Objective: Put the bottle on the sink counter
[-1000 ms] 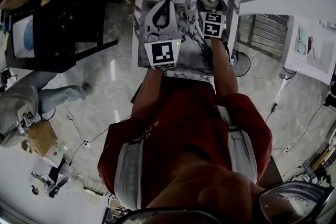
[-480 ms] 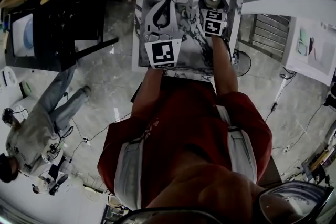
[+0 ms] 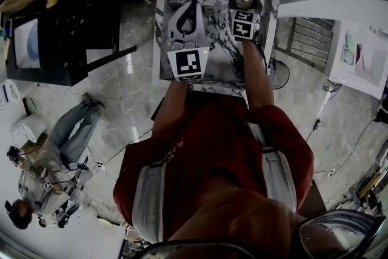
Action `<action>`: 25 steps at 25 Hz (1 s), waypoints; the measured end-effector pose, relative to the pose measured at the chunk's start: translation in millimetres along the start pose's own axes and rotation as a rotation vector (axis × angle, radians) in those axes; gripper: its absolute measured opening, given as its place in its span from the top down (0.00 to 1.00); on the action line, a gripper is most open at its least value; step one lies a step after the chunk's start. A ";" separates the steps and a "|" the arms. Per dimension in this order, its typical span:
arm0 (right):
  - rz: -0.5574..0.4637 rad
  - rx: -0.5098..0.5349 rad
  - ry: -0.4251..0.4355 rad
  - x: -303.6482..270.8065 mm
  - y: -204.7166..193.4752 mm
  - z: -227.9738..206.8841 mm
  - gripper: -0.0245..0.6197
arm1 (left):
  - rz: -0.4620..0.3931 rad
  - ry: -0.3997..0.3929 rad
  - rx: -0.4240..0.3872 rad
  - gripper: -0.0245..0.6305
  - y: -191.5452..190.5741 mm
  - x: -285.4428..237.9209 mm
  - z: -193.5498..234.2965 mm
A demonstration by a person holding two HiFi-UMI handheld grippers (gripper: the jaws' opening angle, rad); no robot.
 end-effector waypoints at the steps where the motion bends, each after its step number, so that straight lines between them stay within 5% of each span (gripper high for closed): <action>1: 0.000 -0.002 -0.002 0.1 -0.3 0.5 0.43 | -0.001 0.000 0.001 0.96 0.2 0.3 0.1; 25: 0.032 -0.026 0.015 26.8 -5.2 -7.6 0.36 | -0.061 -0.010 -0.018 0.96 30.5 18.9 -13.9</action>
Point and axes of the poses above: the fingertips, and each gripper's own axes: x backward along the fingers, z to its left, y out of its top, the point moved 2 cm from there along x, backward along the fingers, and after that the axes turned 6 degrees about -y, right-handed, at the moved point
